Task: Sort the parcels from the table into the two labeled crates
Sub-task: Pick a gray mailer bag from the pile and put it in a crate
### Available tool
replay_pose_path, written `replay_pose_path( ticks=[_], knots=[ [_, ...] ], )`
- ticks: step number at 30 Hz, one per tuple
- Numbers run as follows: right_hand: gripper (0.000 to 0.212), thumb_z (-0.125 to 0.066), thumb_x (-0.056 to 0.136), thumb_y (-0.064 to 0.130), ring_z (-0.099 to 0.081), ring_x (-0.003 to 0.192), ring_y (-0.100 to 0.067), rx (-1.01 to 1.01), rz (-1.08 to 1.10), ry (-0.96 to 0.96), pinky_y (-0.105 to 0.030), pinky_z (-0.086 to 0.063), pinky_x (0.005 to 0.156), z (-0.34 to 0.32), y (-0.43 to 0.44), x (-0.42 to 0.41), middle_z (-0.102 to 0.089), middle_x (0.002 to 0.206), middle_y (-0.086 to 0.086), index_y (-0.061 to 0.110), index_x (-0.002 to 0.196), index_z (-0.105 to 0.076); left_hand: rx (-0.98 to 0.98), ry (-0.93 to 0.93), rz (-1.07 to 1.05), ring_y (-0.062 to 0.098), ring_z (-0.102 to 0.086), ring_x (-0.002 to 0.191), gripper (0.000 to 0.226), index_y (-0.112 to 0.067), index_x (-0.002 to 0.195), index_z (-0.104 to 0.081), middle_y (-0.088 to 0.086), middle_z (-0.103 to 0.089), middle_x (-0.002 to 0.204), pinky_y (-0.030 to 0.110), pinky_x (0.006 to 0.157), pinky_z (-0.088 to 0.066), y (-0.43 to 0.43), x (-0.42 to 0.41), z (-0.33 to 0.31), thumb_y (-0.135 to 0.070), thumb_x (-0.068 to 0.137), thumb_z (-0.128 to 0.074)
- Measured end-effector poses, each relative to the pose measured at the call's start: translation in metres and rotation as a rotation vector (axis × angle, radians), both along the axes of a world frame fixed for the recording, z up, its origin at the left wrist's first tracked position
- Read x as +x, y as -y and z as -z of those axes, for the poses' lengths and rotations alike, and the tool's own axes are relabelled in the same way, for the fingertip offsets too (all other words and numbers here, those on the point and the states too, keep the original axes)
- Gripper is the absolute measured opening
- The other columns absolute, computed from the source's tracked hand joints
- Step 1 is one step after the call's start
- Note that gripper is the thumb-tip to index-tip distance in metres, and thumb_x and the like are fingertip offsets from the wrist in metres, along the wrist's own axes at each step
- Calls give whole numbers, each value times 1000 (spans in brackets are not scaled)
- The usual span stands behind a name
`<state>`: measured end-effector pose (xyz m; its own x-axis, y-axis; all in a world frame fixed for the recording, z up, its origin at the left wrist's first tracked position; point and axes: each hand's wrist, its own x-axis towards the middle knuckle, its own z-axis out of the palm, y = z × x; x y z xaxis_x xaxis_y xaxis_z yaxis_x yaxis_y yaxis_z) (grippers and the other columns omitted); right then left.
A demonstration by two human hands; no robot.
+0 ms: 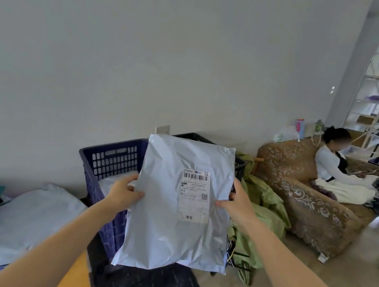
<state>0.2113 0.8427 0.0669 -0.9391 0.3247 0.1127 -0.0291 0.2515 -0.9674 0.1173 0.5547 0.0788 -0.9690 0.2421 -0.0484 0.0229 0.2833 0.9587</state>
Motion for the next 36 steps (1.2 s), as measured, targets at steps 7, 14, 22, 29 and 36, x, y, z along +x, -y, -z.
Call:
replay_pose_path(
  ticks=[7, 14, 22, 29, 36],
  knots=[
    [88, -71, 78, -8, -48, 121, -20, 56, 53, 32, -36, -46, 98, -8, -73, -74, -49, 137, 2, 24, 149, -31, 31, -15, 16, 26, -67, 84, 36, -15, 119, -56, 12, -68, 99, 37, 76, -55, -79, -77, 6, 5, 89, -61],
    [85, -72, 77, -7, -50, 120, -25, 82, 69, 68, -40, -48, 98, -19, -137, -157, -51, 135, -5, 22, 147, -34, 41, -1, -12, 24, -64, 82, 41, -12, 126, -54, 14, -67, 102, 31, 70, -53, -143, -152, 9, 3, 89, -62],
    [77, -70, 78, -10, -55, 116, -28, 79, 105, 83, -44, -50, 97, -18, -187, -236, -56, 130, -12, 15, 144, -39, 6, -7, -49, 30, -66, 94, 43, -11, 127, -55, 15, -67, 108, 39, 82, -54, -193, -220, 14, 1, 88, -64],
    [70, -69, 80, -9, -59, 101, -20, 117, -2, 92, -27, -51, 75, -16, -236, -333, -62, 120, -9, 14, 141, -44, -29, -19, -151, 22, -65, 89, 43, -10, 127, -55, 8, -67, 103, 28, 71, -51, -234, -284, 26, 0, 87, -67],
    [66, -60, 86, -6, -51, 124, -28, 221, -151, 158, -48, -46, 102, 11, -270, -434, -52, 139, -8, 14, 144, -39, -78, 17, -322, 18, -64, 87, 40, -11, 124, -56, 8, -67, 104, 26, 70, -50, -278, -339, 47, 2, 86, -63]
  ],
)
